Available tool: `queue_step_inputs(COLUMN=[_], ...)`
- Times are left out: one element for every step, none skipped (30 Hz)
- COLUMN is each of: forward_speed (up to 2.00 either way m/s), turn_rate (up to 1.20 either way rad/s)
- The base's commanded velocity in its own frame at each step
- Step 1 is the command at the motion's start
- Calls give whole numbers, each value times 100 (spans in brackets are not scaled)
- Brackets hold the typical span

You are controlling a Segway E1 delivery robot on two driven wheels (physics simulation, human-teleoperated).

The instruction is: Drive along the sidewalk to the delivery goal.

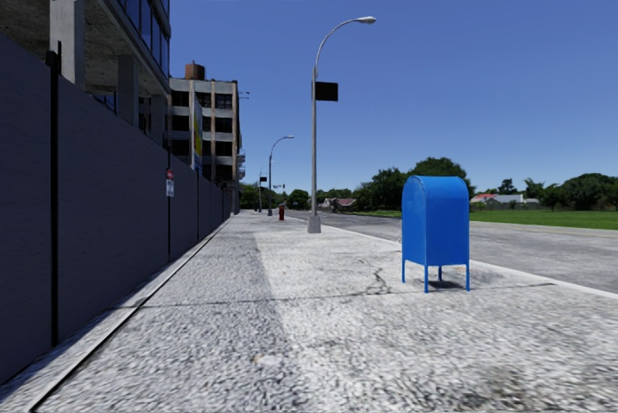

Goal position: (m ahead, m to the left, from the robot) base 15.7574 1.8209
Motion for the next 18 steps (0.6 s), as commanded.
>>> queue_step_inputs(forward_speed=[199, 199, 194, 192, 189, 189, 185, 184, 200, 200, 200, 200, 200, 200, 200, 200, 200, 200], turn_rate=[0, 0, 0, 0, 0, 0, 0, 0, 0, 0, 0, 0, 0, 0, 0, 0, 0, 0])
